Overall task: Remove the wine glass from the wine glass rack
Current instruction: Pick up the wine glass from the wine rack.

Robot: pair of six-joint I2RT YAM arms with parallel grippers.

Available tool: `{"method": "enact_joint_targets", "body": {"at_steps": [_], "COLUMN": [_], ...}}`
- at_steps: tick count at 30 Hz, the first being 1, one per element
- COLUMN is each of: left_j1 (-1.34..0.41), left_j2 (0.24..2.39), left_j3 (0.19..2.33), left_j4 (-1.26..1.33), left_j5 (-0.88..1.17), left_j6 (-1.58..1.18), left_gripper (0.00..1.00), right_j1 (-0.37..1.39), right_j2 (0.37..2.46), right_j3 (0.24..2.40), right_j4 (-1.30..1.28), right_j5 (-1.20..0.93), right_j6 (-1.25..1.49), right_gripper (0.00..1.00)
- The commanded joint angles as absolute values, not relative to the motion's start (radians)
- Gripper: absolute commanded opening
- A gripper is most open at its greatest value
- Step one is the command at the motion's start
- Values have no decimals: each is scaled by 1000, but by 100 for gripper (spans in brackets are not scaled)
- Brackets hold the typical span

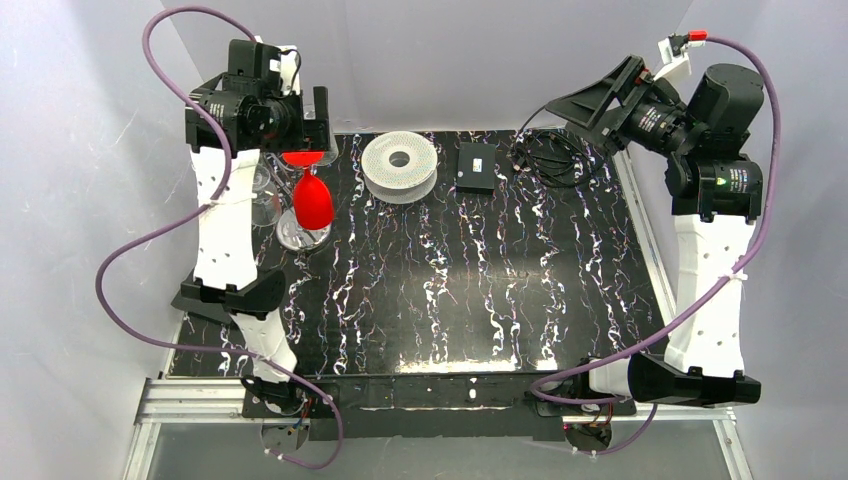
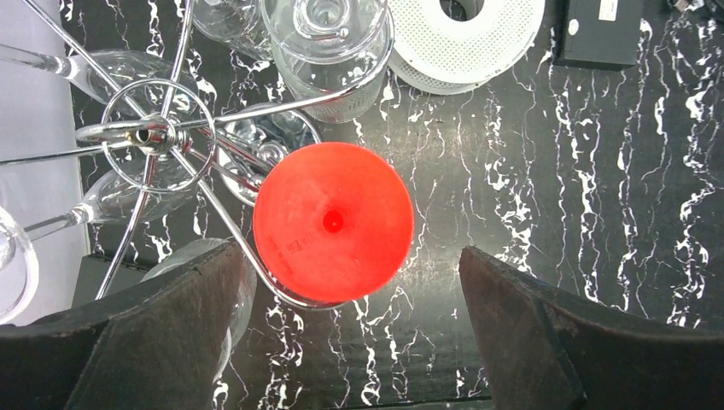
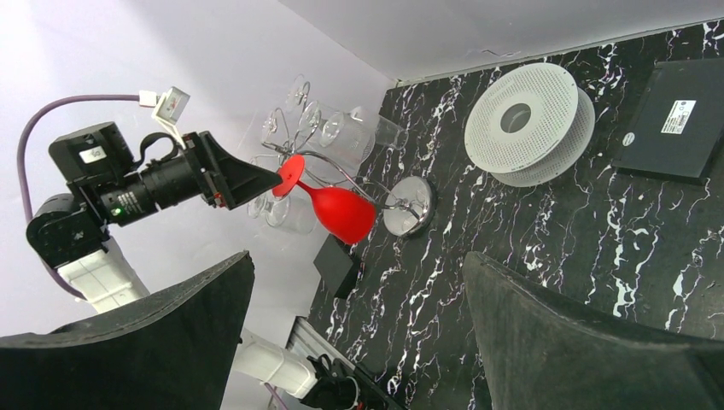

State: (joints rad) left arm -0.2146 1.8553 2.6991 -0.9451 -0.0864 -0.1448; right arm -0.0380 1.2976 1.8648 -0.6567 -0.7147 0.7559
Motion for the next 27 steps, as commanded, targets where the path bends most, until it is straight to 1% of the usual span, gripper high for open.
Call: {"method": "enact_joint_targets", "body": {"at_steps": [1,15,27], "left_j1": [-224,-223,-223], "left_j2": [1876,1914,1938], "left_j3": [2727,2724,2714], "left_j4": [-1144,-1170,-1187], "left_j5": [-126,-167,-157], "left_j6": [-127,-120,-126], "left_gripper": [100,100,100], "right_j1": [-34,-33,-34], "right_j2": [1298,1330,1358], "right_j3": [1908,1921,1944], "right_j4": [-630,-624,-623], "right_j5": [-741,-750,-755], "right_j6": [746,756,763], "right_gripper": [100,100,100]}}
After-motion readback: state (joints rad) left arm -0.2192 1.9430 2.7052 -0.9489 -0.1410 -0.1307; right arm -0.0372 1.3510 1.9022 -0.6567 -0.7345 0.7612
